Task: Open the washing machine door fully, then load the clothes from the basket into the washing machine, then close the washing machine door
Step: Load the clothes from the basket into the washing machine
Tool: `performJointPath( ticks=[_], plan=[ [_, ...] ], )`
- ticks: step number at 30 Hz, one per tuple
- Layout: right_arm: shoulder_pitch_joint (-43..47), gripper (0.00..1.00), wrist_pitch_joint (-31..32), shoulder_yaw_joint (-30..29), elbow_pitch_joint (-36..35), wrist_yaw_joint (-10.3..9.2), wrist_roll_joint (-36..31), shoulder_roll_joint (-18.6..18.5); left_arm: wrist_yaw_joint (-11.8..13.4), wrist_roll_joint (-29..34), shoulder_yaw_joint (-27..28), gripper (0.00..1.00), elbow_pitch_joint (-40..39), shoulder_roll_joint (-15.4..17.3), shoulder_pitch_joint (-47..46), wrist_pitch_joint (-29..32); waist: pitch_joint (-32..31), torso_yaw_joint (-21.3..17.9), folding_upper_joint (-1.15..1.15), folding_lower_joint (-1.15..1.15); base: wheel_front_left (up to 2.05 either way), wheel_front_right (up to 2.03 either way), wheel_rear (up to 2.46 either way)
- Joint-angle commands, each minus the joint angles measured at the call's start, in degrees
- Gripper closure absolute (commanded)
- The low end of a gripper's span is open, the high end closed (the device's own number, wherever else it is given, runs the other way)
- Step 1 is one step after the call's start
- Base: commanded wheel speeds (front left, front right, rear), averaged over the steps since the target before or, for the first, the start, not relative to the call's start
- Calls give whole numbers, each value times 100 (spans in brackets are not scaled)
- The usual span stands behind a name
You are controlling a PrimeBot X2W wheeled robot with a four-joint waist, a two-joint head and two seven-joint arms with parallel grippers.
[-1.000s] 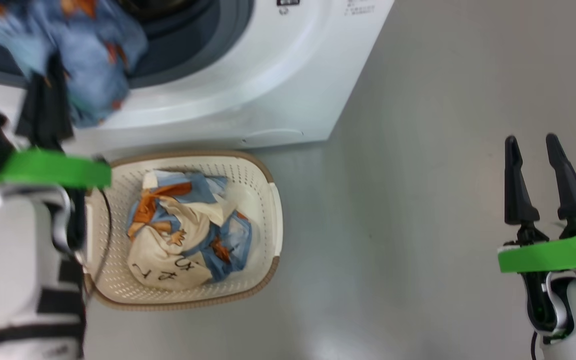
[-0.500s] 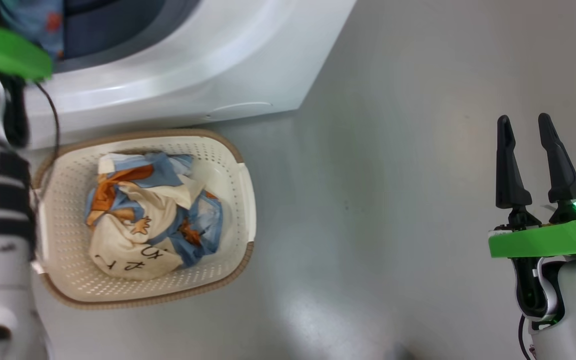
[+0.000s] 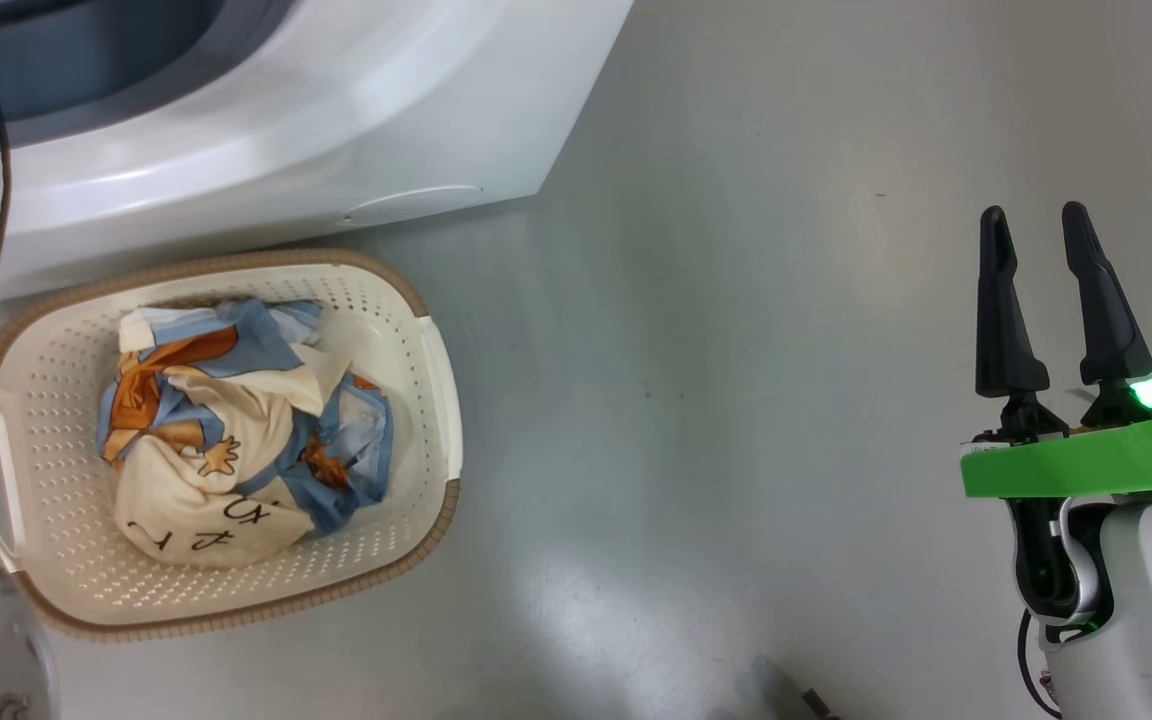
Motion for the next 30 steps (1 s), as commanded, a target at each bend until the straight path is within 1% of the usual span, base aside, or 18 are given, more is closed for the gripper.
performJointPath(
  ticks=[1, 9, 16, 23, 30],
  plan=[
    [8, 0, -44, 101, -128, 25, 32, -5, 4, 101, 117, 0, -127, 242, 125, -30, -1, -10, 0, 0, 0, 0, 0],
    [12, 0, -44, 96, -115, 25, 25, -3, 4, 159, 191, 0, -159, 176, 417, -30, -64, 37, 0, 0, 0, 0, 0],
    [44, 0, -44, 119, -98, 25, 6, -78, 4, 168, 291, 0, -162, 64, 762, -30, -265, 116, 0, 0, 0, 0, 0],
    [154, 0, -44, 127, -66, 25, -27, -200, 5, 227, 487, 0, -320, -95, 1457, -30, -639, 214, 0, 0, 0, 0, 0],
    [314, 0, -44, 129, -19, 25, -31, -379, 4, 238, 628, 0, -672, -327, 2321, -30, -1090, 397, 0, 0, 0, 0, 0]
  ],
)
